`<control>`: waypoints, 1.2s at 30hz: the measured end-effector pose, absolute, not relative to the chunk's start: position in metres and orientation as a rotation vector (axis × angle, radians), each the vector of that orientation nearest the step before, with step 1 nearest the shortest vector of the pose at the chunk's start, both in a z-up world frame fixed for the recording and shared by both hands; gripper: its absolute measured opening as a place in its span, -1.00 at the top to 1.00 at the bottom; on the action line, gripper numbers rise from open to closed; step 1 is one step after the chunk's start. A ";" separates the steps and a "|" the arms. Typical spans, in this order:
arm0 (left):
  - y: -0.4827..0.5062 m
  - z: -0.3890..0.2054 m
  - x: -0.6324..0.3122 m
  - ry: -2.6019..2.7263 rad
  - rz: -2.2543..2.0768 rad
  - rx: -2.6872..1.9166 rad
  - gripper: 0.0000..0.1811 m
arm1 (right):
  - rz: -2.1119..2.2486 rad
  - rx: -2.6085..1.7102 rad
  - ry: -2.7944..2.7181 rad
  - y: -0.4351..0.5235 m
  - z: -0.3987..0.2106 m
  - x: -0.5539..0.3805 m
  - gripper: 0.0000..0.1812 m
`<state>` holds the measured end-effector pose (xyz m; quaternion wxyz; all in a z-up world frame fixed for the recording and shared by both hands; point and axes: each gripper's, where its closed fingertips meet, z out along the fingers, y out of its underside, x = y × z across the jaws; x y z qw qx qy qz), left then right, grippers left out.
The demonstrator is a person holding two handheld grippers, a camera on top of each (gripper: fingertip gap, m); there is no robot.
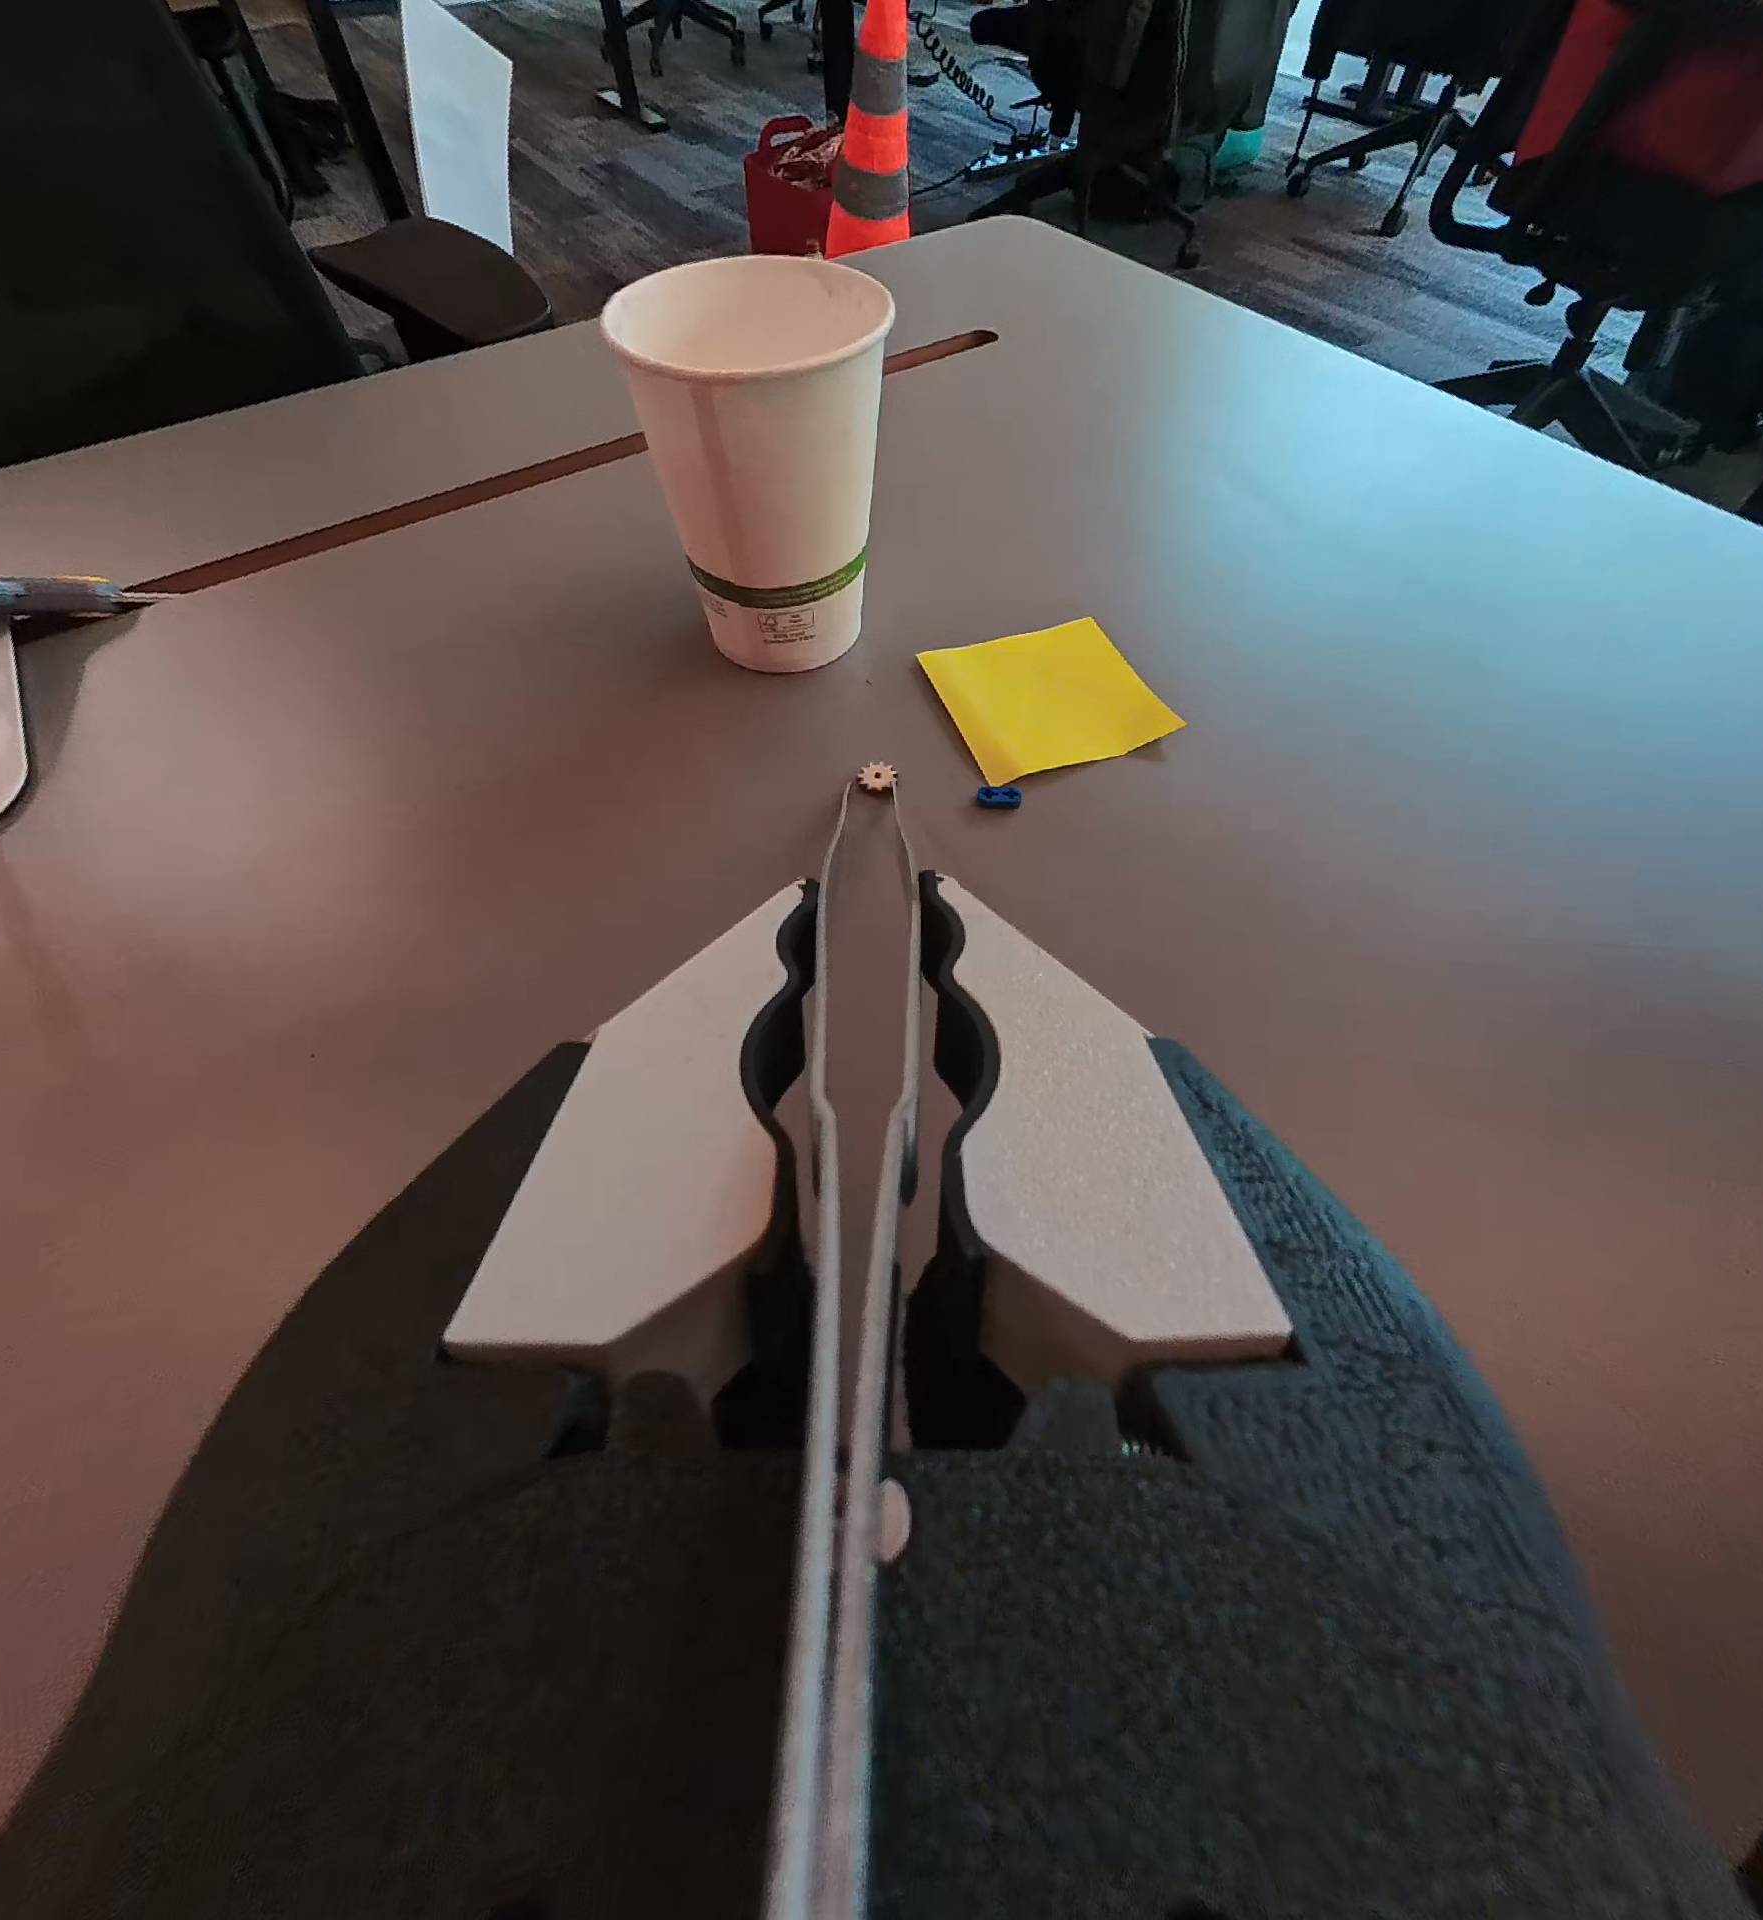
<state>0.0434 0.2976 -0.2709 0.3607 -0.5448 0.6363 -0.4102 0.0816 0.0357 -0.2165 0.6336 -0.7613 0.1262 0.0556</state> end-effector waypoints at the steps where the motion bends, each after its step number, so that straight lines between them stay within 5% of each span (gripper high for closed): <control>1: 0.298 -0.271 0.045 1.639 -1.059 -1.404 0.80 | 0.128 -1.743 0.288 0.036 -0.217 0.081 0.38; 19: 0.292 -0.265 0.056 1.672 -1.057 -1.359 0.82 | 0.121 -1.754 0.278 0.042 -0.219 0.083 0.38; 30: 0.283 -0.148 0.065 1.584 -1.185 -1.170 0.82 | 0.119 -1.747 0.278 0.040 -0.217 0.083 0.39; 36: 0.309 -0.139 0.117 1.670 -1.095 -1.245 0.82 | 0.120 -1.740 0.276 0.039 -0.215 0.081 0.39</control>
